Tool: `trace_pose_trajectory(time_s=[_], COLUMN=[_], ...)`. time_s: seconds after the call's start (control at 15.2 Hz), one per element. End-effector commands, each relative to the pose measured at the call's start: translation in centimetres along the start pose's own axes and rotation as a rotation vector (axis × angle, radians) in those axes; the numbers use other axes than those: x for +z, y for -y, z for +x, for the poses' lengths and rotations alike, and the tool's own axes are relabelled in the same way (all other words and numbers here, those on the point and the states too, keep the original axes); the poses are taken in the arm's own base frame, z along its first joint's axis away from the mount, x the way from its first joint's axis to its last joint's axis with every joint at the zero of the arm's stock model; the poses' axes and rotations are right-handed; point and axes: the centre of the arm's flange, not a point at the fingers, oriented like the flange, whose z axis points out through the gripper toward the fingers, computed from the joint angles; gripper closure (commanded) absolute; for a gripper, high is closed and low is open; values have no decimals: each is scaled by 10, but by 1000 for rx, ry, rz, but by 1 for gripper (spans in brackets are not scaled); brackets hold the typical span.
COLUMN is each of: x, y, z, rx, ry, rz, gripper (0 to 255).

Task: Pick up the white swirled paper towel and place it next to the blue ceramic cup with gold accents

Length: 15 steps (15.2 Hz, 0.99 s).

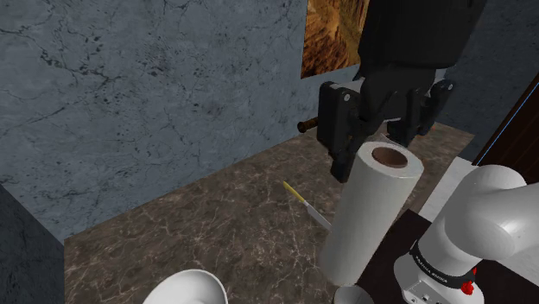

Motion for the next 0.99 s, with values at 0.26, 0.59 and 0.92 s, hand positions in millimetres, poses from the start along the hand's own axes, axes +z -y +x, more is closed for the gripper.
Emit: trace_pose_trajectory(time_s=[0.26,0.59,0.92], x=[4,16,42], y=[47,66,64], z=[-64,-89,-88], rx=[1,1,1], ry=[1,1,1], rz=[0,0,0], gripper=[255,255,255])
